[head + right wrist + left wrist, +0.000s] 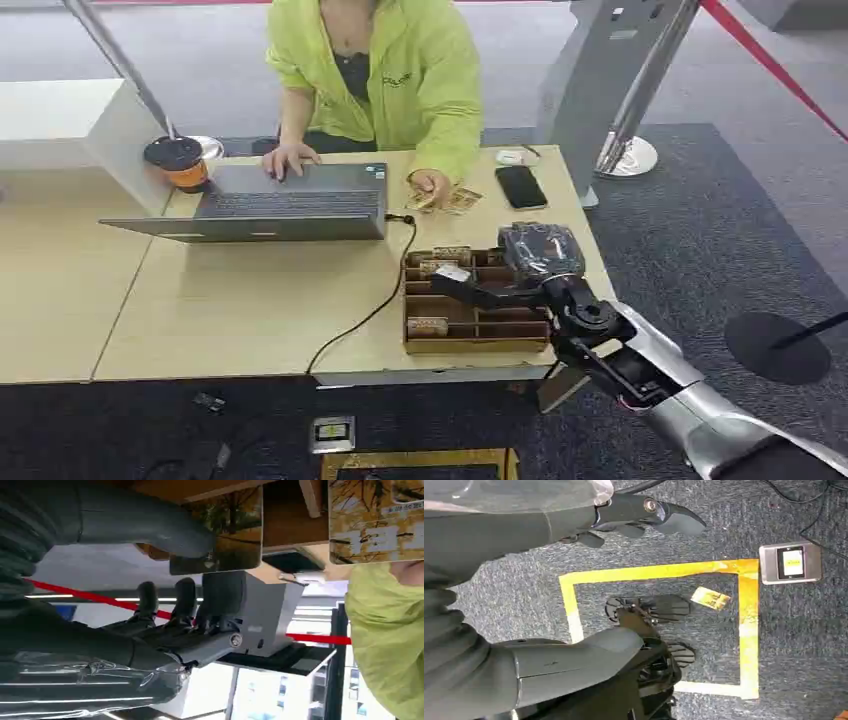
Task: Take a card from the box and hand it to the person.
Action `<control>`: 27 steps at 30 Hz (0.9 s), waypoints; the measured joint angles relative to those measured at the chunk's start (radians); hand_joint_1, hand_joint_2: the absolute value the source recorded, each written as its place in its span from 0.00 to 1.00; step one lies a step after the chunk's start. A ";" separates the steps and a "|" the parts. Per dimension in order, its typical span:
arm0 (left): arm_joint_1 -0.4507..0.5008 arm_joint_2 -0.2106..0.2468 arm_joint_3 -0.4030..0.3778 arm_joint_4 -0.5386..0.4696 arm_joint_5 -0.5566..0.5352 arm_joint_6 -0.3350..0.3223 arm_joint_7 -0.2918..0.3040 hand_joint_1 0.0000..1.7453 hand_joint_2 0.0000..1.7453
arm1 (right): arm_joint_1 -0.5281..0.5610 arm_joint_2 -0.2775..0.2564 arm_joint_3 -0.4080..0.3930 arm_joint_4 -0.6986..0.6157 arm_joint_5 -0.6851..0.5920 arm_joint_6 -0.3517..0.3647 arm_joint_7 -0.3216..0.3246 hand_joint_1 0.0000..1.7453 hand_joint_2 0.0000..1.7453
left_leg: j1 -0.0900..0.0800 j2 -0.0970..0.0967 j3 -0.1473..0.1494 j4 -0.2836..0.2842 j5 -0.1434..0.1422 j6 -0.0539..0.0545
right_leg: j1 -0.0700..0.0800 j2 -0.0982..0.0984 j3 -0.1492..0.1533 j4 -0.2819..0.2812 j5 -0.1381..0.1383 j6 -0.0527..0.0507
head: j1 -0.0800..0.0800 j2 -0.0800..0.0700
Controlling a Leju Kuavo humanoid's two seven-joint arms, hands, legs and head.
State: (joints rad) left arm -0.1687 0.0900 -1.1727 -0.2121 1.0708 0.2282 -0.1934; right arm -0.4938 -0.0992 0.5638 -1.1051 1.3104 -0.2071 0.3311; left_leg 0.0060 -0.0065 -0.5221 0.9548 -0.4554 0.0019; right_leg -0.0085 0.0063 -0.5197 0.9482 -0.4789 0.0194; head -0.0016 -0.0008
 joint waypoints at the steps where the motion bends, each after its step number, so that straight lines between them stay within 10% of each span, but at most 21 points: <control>1: 0.000 0.000 0.000 0.000 0.000 0.000 0.000 0.00 1.00 | -0.001 0.000 0.000 0.001 0.002 0.002 0.000 0.91 1.00 | 0.000 0.000 0.000 0.000 0.000 0.000 | 0.000 0.000 0.000 0.000 0.000 0.000 | 0.000 0.000; 27: 0.008 -0.002 0.000 0.000 0.013 0.001 -0.003 0.00 1.00 | -0.002 0.008 0.002 -0.068 0.008 0.041 -0.003 1.00 1.00 | 0.000 0.000 0.001 0.000 0.000 0.000 | 0.000 0.000 0.000 0.000 0.000 0.000 | 0.000 0.000</control>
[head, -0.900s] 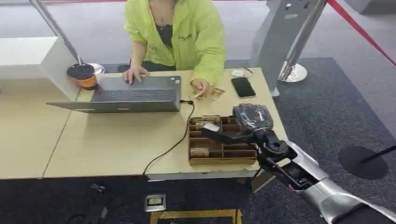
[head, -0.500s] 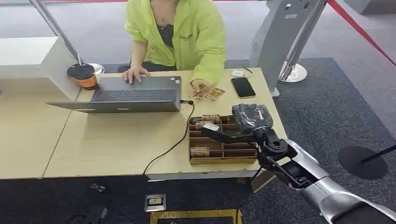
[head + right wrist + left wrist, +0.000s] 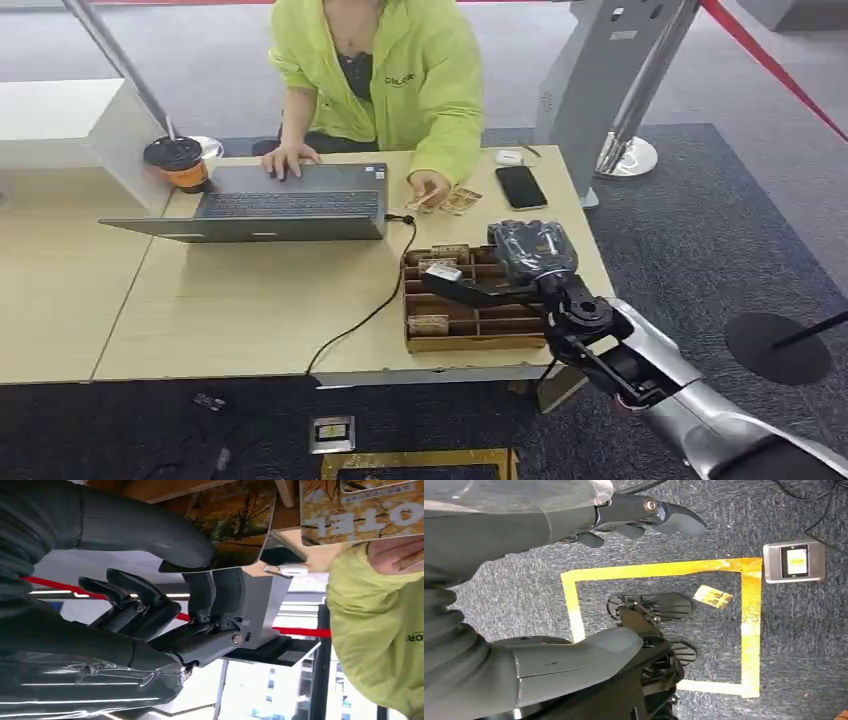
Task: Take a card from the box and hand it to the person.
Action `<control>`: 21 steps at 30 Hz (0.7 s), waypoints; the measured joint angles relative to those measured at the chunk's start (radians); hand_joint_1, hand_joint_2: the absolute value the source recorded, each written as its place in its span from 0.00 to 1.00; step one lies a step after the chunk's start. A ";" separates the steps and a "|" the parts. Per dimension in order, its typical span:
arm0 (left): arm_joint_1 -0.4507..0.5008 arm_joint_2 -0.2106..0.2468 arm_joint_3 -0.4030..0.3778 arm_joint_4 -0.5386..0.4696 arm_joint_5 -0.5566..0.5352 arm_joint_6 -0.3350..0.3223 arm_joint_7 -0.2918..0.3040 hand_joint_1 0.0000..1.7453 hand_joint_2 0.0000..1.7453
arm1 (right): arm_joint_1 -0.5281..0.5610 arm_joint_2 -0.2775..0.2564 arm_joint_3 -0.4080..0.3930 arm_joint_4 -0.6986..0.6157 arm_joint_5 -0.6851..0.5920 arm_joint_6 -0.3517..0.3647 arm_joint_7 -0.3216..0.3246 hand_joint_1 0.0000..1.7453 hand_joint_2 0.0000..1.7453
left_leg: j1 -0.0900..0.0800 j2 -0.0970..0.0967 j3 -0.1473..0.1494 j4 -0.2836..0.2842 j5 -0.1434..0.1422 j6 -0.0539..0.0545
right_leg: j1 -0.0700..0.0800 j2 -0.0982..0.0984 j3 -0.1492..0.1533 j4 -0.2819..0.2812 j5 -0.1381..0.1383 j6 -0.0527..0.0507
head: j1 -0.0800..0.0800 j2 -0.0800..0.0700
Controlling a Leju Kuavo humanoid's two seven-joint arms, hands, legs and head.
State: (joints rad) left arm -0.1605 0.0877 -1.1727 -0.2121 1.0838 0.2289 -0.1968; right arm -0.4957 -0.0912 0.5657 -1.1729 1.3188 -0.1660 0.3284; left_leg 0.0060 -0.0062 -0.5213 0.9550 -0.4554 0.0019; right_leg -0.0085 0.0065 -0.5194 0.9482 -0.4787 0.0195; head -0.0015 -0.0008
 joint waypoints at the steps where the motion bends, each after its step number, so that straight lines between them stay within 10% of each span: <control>1: 0.001 0.000 0.000 0.000 0.000 0.000 0.000 0.00 1.00 | 0.004 0.000 0.000 -0.016 0.003 0.000 0.000 1.00 1.00 | 0.000 0.000 0.000 0.000 0.000 0.000 | 0.000 0.000 0.000 0.000 0.000 0.000 | 0.000 0.000; 14: 0.010 0.000 0.000 0.000 0.011 0.005 -0.012 0.00 1.00 | 0.025 -0.025 -0.025 -0.340 0.037 0.033 0.024 1.00 1.00 | 0.000 0.000 0.000 0.000 0.000 0.000 | 0.000 0.000 0.000 0.000 0.000 0.000 | 0.000 0.000; 21: -0.001 -0.001 0.000 0.000 0.001 0.005 -0.005 0.00 1.00 | -0.015 -0.027 -0.031 -0.327 -0.002 -0.067 0.002 1.00 1.00 | 0.000 0.000 0.000 0.000 0.000 0.000 | 0.000 0.000 0.000 0.000 0.000 0.000 | 0.000 0.000</control>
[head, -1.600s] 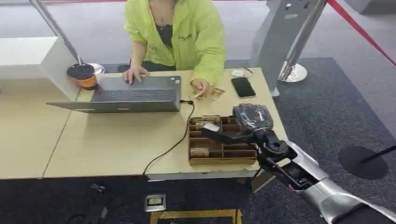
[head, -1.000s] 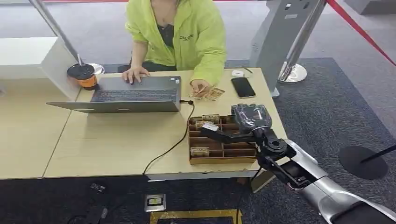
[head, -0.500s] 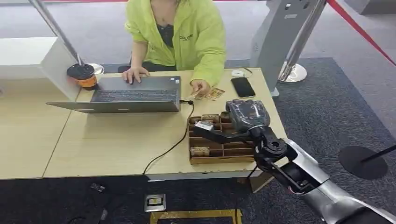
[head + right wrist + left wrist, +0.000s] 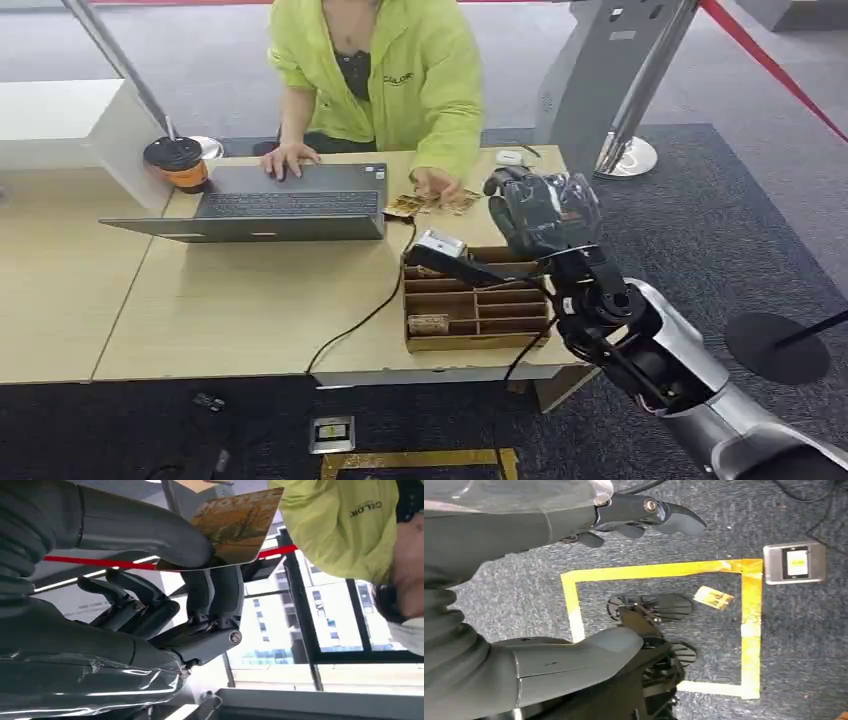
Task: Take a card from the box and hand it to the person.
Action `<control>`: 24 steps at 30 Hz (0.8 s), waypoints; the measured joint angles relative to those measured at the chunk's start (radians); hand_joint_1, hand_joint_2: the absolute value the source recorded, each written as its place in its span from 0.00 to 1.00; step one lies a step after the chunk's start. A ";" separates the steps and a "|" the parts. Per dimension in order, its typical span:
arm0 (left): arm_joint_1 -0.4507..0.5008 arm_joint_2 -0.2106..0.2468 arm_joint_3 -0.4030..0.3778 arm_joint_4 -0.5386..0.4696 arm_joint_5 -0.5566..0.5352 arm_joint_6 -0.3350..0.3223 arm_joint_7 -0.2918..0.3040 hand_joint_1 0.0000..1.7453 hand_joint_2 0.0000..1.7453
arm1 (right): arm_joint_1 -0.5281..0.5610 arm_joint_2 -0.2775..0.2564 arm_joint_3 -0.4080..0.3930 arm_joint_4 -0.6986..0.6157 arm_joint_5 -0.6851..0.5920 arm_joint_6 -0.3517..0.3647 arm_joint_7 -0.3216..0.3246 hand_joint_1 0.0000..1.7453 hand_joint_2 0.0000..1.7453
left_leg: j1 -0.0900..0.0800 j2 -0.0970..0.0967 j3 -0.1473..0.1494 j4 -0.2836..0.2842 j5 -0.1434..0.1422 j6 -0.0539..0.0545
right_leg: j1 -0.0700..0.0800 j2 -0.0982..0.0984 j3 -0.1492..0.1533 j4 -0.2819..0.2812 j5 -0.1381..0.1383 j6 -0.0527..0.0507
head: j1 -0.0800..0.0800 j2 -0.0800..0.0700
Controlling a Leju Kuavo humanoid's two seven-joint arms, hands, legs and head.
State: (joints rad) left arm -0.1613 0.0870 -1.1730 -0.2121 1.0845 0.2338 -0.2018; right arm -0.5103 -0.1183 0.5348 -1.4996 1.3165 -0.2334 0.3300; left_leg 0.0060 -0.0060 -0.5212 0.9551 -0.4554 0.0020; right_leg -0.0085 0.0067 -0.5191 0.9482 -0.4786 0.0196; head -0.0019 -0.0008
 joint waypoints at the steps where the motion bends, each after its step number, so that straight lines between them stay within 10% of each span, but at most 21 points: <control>1: -0.004 0.000 0.000 0.000 -0.001 0.000 0.003 0.00 1.00 | -0.012 0.000 0.000 0.017 0.000 -0.017 -0.005 1.00 1.00 | 0.000 0.000 0.000 0.000 0.000 0.000 | 0.000 0.000 0.000 0.000 0.000 0.000 | 0.001 0.000; 12: -0.031 -0.005 -0.015 0.000 -0.017 0.008 0.021 0.00 1.00 | -0.147 0.020 0.021 0.282 0.172 -0.214 0.026 1.00 1.00 | 0.000 -0.001 -0.001 0.000 0.000 0.000 | 0.000 -0.001 0.000 0.000 0.000 0.000 | 0.000 0.000; 24: -0.036 -0.010 -0.024 0.000 -0.018 0.008 0.026 0.00 1.00 | -0.188 0.049 0.041 0.448 0.182 -0.224 0.029 1.00 1.00 | 0.000 -0.001 -0.001 0.000 0.000 0.000 | 0.000 -0.001 0.000 0.000 0.000 0.000 | 0.001 0.000</control>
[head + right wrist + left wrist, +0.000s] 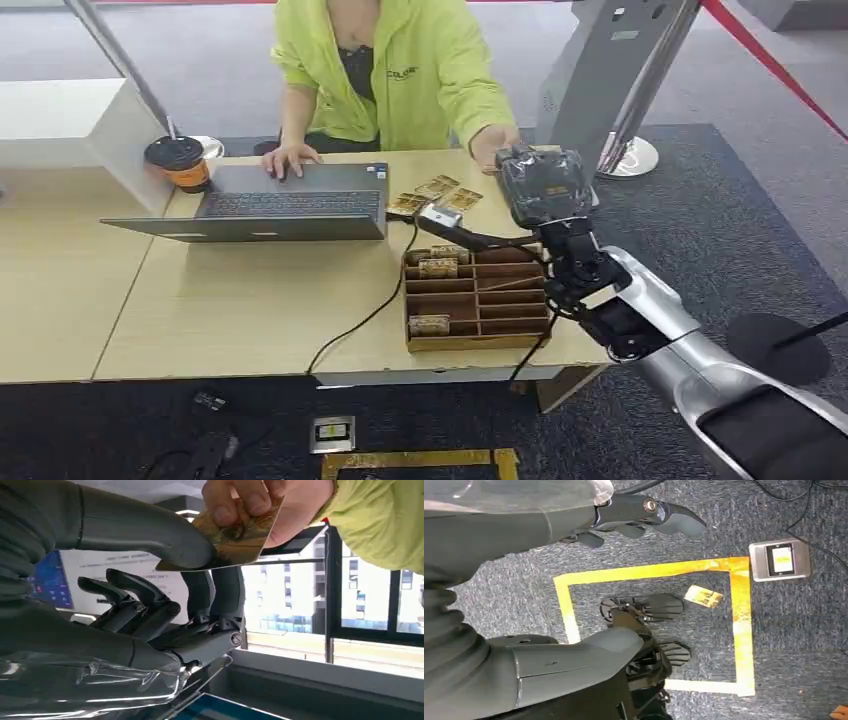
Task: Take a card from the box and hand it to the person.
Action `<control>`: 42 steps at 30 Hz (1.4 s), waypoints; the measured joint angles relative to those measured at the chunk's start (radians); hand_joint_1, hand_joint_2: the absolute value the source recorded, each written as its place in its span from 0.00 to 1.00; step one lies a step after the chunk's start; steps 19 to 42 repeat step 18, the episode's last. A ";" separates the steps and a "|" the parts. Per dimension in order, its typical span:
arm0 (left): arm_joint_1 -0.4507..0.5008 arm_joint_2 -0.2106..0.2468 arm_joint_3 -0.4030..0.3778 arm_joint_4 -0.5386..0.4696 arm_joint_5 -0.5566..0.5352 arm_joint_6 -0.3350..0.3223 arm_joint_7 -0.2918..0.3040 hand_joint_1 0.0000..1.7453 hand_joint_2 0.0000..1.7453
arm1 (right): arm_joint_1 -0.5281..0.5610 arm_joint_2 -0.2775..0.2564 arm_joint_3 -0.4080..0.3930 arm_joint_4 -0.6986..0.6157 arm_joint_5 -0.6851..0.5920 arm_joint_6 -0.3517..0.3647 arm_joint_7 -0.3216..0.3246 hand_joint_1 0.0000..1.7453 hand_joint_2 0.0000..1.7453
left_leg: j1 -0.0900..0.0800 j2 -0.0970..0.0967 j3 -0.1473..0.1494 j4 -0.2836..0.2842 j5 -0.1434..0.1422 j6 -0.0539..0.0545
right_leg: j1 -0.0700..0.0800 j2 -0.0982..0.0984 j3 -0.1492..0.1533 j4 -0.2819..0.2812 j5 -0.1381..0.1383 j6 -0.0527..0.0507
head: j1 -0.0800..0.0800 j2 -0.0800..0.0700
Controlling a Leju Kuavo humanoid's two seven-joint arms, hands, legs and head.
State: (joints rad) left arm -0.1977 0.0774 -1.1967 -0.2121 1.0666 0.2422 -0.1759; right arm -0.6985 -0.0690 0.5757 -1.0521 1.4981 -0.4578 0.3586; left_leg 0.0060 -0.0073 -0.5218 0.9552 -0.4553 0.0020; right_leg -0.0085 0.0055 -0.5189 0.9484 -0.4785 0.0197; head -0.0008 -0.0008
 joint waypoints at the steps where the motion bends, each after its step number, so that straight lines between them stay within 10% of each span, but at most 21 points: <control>1: 0.000 0.000 0.000 0.000 0.000 0.000 0.000 0.00 1.00 | -0.001 0.002 0.001 0.008 0.000 -0.001 0.000 1.00 1.00 | 0.000 0.000 0.000 0.000 0.000 0.000 | 0.000 0.000 0.000 0.000 0.000 0.000 | 0.000 0.000; 13: -0.013 -0.002 -0.016 0.000 -0.013 0.001 0.011 0.00 1.00 | -0.102 0.044 0.037 0.222 0.072 -0.113 0.032 1.00 1.00 | 0.000 0.000 0.000 0.000 0.000 0.000 | 0.000 0.000 0.000 0.000 0.000 0.000 | -0.001 0.000; 14: -0.013 -0.002 -0.018 0.000 -0.013 0.001 0.013 0.00 1.00 | -0.111 0.047 0.043 0.244 0.072 -0.122 0.035 0.92 1.00 | 0.000 0.000 0.000 0.000 0.000 0.000 | 0.000 0.000 0.000 0.000 0.000 0.000 | -0.001 0.000; 15: -0.013 -0.002 -0.018 0.000 -0.012 0.002 0.014 0.00 1.00 | -0.119 0.052 0.048 0.262 0.072 -0.129 0.037 0.00 1.00 | 0.000 0.000 0.000 0.000 0.000 0.000 | 0.000 0.000 0.000 0.000 0.000 0.000 | 0.000 0.000; 42: -0.013 -0.002 -0.018 0.000 0.003 0.010 0.012 0.00 1.00 | -0.142 0.068 0.064 0.313 0.064 -0.114 0.017 0.00 1.00 | 0.000 0.000 0.000 0.000 0.000 0.000 | 0.000 0.000 0.000 0.000 0.000 0.000 | 0.000 0.000</control>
